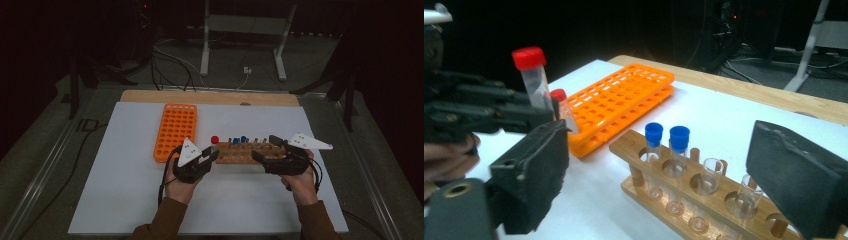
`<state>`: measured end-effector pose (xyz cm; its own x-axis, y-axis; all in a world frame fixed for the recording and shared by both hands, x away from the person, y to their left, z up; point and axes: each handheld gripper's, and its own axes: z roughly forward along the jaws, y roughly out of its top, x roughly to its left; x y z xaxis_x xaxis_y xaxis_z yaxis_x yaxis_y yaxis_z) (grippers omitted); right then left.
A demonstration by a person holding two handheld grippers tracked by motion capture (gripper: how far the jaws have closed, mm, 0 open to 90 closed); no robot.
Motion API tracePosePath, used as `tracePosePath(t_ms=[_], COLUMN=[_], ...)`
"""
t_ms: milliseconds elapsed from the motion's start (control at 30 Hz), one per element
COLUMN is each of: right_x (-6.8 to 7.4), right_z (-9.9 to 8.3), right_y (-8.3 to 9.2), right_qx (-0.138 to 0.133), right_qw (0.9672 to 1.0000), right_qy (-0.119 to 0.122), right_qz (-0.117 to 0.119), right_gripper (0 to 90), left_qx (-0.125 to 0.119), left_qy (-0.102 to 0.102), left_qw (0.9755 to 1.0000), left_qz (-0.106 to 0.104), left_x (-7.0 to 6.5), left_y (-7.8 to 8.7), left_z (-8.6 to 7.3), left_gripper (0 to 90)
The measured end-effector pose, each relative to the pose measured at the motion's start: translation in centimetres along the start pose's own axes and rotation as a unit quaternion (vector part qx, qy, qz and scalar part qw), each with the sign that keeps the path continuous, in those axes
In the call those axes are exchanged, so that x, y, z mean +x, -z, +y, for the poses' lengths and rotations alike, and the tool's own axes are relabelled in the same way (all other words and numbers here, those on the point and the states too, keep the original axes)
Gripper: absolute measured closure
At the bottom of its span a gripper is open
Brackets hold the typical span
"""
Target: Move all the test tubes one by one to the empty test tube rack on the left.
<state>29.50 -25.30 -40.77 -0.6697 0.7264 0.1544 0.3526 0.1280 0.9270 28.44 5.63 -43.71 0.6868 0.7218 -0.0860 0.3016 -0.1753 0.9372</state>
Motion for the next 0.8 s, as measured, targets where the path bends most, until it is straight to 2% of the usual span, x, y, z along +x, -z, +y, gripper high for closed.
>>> tracePosePath(t_ms=[67,133,167,267,600,800], right_x=[-0.1,-0.2,-0.2,-0.1,-0.2,-0.2], right_z=[-0.1,-0.2,-0.3,-0.3,-0.5,-0.5], right_y=[-0.1,-0.1,-0.1,0.0,0.0,-0.1], right_qx=[0.002,0.006,0.009,0.006,0.008,0.008], right_qw=[1.0,0.9999,0.9997,0.9997,0.9994,0.9995], right_qy=[-0.001,0.003,0.007,0.007,0.004,0.004], right_qz=[-0.005,-0.012,-0.02,-0.022,-0.032,-0.031], right_gripper=[3.4,0.0,0.0,0.0,0.0,0.0], left_qx=[-0.004,-0.013,-0.018,-0.032,-0.048,-0.049], left_qy=[-0.004,0.009,0.016,0.017,0.023,0.03], left_qw=[1.0,0.9999,0.9997,0.9992,0.9968,0.9955], left_qz=[0.002,0.002,0.002,0.015,0.058,0.076], left_x=[0.5,1.0,1.3,2.3,5.0,6.2], left_y=[0.7,1.3,1.6,2.5,4.4,4.8], left_z=[0.0,0.0,0.0,0.3,0.2,-0.2], left_gripper=[75.1,75.1,75.1,75.1,75.0,75.0])
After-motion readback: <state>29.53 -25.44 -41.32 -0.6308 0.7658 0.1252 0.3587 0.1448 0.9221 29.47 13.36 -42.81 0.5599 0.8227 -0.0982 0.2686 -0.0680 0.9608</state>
